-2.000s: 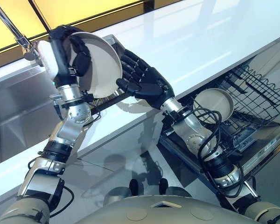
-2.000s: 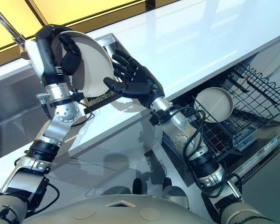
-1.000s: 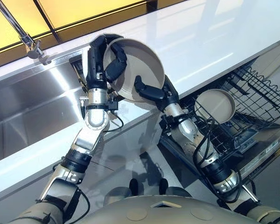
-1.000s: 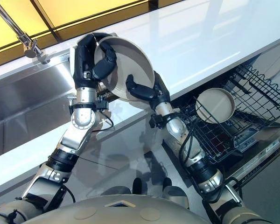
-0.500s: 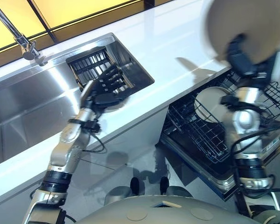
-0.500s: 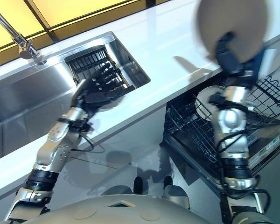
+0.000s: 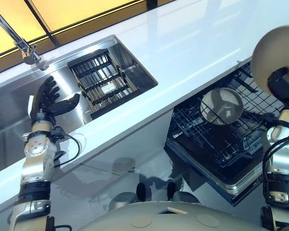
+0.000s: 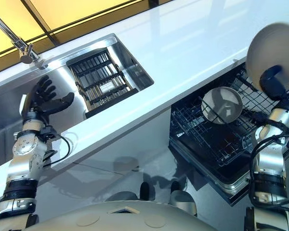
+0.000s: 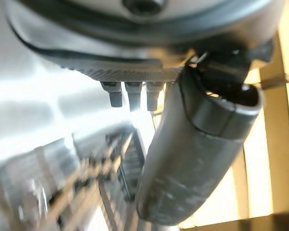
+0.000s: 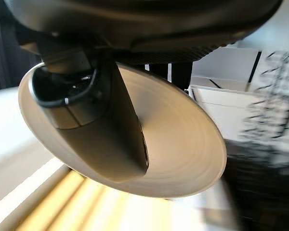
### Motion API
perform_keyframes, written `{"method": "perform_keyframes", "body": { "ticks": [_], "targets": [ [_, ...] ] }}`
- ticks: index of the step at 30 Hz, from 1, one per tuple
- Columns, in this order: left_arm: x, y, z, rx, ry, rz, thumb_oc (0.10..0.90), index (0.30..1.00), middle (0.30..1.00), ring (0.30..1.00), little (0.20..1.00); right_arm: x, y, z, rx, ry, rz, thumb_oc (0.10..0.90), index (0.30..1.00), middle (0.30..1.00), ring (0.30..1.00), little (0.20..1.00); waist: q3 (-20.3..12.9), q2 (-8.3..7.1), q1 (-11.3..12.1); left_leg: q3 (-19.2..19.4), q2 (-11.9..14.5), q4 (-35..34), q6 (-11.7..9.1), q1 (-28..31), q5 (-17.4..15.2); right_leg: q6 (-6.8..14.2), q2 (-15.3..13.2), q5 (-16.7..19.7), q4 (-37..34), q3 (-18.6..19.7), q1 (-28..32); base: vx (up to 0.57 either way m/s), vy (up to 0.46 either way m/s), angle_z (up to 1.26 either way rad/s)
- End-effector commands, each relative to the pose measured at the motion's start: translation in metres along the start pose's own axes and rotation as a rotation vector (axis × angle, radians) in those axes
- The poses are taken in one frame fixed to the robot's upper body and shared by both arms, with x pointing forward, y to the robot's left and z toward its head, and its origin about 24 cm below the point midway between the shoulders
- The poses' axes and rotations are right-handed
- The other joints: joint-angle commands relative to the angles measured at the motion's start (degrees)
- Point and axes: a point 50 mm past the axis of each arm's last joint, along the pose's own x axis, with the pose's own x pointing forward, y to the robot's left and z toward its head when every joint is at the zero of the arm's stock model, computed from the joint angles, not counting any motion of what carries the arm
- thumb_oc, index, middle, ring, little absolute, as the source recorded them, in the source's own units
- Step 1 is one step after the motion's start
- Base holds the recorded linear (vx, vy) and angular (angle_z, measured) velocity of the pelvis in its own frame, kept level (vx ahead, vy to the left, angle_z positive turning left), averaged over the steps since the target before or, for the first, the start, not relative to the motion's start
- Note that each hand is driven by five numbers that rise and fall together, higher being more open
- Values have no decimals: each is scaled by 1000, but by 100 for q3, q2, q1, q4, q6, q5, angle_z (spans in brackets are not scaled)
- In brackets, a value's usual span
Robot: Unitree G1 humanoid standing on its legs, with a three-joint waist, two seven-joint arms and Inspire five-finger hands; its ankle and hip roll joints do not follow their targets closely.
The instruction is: Pick up plates and place into dishwasher.
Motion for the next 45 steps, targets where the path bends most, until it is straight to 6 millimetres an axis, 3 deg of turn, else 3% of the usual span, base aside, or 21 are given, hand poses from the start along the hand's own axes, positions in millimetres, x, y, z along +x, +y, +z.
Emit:
{"method": "perform_keyframes", "body": {
  "ticks": [1,15,22,32,33,34,38,40,42,45],
  "targets": [
    [12,45,48,166,-234,122,800,900,900,900,900,15,-10,60,-107,-342,57,100,300,300,300,200,-498,-35,-65,202,-77,23,5,63,-516,220,134,-1034,838,-75,-164,-22,12,-4],
    [4,59,49,107,-278,211,800,900,900,900,900,-15,11,40,-357,-217,475,100,300,300,300,200,-359,0,-353,434,-60,53,-23,-91,-497,278,147,-1004,957,137,-464,-40,22,-12],
    [6,47,45,66,-295,197,800,900,900,900,900,-42,50,-9,-470,74,758,100,300,300,300,200,-351,-33,-278,461,-48,55,-61,-101,-481,315,117,-972,861,80,-410,-11,5,-3],
    [10,14,37,13,-256,125,800,900,900,900,900,-75,96,-61,-535,337,741,100,300,300,300,200,-330,5,85,213,-80,88,-74,-75,-430,285,53,-955,820,-120,-245,25,9,5],
    [10,11,36,10,-249,118,800,900,900,900,900,-77,99,-63,-536,348,730,204,389,389,389,304,-318,20,118,184,-85,87,-76,-74,-423,280,45,-953,820,-137,-232,22,21,15],
    [11,10,36,8,-244,112,800,900,900,900,900,-78,102,-64,-538,349,712,800,900,900,900,900,-307,33,149,155,-89,90,-75,-73,-419,273,38,-956,826,-148,-219,17,16,12],
    [11,6,34,0,-223,90,800,900,900,900,900,-70,111,-48,-426,286,626,800,900,900,900,900,-270,65,237,66,-97,103,-58,-66,-408,266,17,-963,874,-179,-196,16,-2,17],
    [11,4,32,2,-215,79,800,900,900,900,900,-58,112,-26,-321,180,519,800,900,900,900,900,-252,79,259,32,-101,104,-40,-66,-405,261,16,-967,901,-183,-201,2,-14,10],
    [9,1,29,3,-207,75,800,900,900,900,900,-42,109,9,-137,19,351,800,900,900,900,900,-241,106,260,22,-100,109,-17,-74,-420,252,22,-990,941,-162,-228,-4,1,3],
    [6,0,22,-9,-193,78,800,900,900,900,900,-31,95,38,78,-113,153,800,900,900,900,900,-264,173,217,77,-106,125,10,-130,-415,248,32,-955,953,-117,-308,-39,28,3]
  ]
}}
